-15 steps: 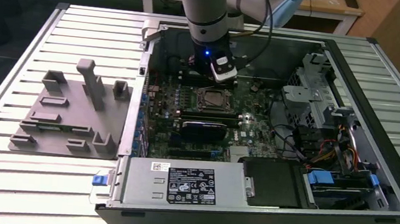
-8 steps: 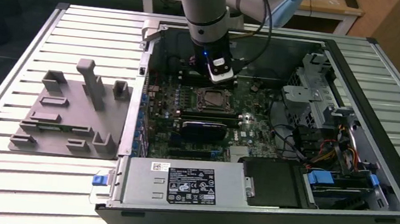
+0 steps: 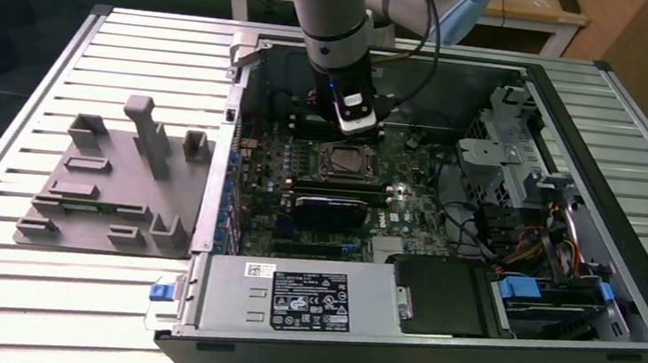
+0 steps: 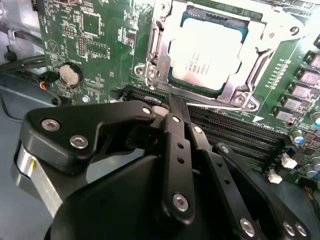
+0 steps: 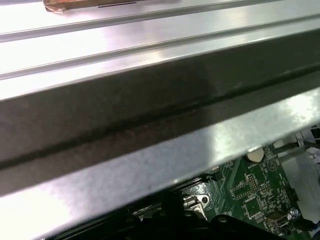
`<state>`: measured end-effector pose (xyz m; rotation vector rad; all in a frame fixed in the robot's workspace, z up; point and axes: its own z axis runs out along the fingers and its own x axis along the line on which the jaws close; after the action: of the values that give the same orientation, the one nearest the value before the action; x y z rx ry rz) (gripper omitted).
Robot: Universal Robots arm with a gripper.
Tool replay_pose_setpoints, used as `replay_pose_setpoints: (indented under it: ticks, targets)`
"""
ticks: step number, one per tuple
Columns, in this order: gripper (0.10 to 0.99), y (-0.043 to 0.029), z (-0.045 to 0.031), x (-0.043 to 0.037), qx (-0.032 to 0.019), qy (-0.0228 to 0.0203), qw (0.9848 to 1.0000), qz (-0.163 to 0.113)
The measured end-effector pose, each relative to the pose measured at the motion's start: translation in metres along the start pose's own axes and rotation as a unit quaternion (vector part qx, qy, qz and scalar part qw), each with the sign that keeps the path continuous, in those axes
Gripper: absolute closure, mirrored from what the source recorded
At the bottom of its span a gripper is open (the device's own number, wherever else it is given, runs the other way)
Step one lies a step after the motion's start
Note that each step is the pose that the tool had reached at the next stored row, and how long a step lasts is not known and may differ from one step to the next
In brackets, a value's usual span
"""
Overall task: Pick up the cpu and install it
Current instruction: 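Install the first cpu locking lever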
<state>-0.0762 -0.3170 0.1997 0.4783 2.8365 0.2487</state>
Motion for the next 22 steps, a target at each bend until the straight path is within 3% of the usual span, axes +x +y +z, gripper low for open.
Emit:
replay_pose_setpoints:
  ticks: [22]
  targets:
    - [0.980,0.0013,0.0032,0.0035,0.0010,-0.0016,1.0000,0.001]
